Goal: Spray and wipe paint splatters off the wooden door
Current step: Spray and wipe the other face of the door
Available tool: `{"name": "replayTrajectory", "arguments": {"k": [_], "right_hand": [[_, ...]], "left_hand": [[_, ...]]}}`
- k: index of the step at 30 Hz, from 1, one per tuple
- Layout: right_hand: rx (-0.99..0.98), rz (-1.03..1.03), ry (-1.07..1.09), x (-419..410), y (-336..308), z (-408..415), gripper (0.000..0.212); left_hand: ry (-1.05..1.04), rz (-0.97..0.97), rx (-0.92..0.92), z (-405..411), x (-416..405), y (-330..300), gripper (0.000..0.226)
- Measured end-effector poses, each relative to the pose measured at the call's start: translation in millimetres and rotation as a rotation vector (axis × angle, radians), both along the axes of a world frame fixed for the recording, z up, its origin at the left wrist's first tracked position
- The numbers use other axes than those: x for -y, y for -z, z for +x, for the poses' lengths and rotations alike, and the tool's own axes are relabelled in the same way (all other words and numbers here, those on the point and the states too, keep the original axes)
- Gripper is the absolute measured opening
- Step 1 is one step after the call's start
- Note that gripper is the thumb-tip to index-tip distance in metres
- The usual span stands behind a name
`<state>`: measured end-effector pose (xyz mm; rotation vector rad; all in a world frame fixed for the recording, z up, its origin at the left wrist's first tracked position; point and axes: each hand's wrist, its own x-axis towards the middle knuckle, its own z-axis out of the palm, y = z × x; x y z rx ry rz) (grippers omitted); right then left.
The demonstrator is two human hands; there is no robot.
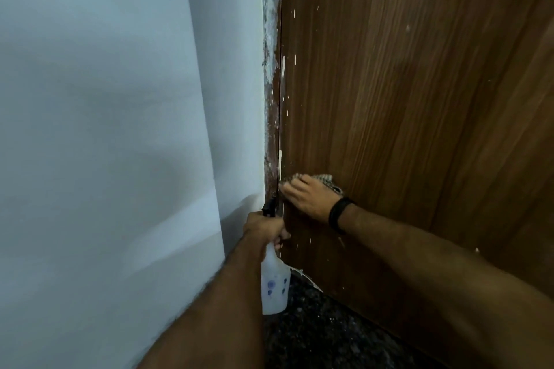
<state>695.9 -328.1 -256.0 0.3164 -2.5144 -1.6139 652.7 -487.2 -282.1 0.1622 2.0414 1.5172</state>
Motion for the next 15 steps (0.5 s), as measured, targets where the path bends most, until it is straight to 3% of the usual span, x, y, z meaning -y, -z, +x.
{"name": "replayTrajectory", "arguments": {"k": [5,8,11,15], "right_hand": [[0.095,0.016,-0.029,0,7,22,0.064],[-0.075,-0.006,-0.021,5,-26,18,0.057],[-0.264,-0.177,0.011,1,-63,20,0.056],[-0.384,-0.290,-0.004,-14,-66,45,0.052]], "left_hand": [[0.109,-0.053,-0.020,3,9,-2,0.022],[0.143,-0.081,-0.039,2,16,-6,0.026],[0.195,-0.091,-0.113,-7,26,-12,0.025],[0.196,-0.110,-0.204,-10,31,-6,0.024]]}}
